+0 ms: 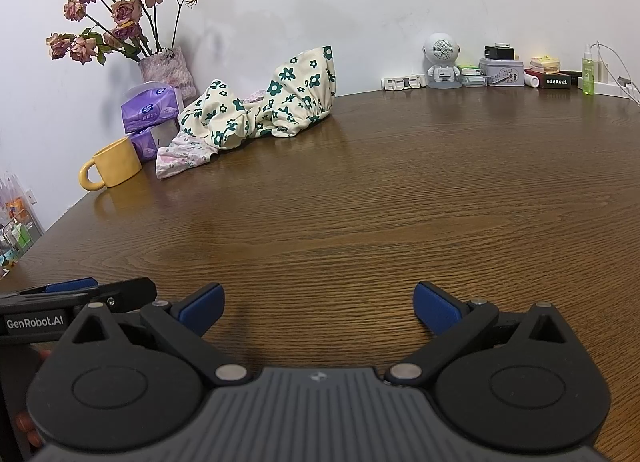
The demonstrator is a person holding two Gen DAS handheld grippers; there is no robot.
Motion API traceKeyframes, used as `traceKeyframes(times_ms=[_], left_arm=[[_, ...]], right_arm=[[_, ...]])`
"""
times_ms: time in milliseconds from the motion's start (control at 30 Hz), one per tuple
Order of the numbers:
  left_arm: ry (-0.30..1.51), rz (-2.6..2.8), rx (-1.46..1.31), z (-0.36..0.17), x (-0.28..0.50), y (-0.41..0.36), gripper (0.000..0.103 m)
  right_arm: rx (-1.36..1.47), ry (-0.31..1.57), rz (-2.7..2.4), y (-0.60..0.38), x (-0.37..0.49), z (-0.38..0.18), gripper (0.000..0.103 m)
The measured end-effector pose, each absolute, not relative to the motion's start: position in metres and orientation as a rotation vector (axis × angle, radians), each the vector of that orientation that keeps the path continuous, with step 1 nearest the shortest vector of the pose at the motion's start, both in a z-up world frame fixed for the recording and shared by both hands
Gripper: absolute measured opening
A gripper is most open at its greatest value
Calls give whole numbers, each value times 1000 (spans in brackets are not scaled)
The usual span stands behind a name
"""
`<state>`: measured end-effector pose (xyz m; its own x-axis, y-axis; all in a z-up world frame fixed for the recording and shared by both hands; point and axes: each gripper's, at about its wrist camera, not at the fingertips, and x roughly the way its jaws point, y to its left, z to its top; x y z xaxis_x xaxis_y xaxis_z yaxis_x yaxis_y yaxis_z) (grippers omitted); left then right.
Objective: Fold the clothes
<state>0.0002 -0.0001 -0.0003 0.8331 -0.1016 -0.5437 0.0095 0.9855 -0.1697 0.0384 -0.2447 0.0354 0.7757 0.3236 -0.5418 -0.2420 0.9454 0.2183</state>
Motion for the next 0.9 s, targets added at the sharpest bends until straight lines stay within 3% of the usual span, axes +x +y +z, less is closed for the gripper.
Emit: traceKeyframes(times_ms=[900], left_arm=[[583, -62, -163, 0, 0, 0, 103]], right_arm=[[125, 614, 310, -243, 38, 35, 103]])
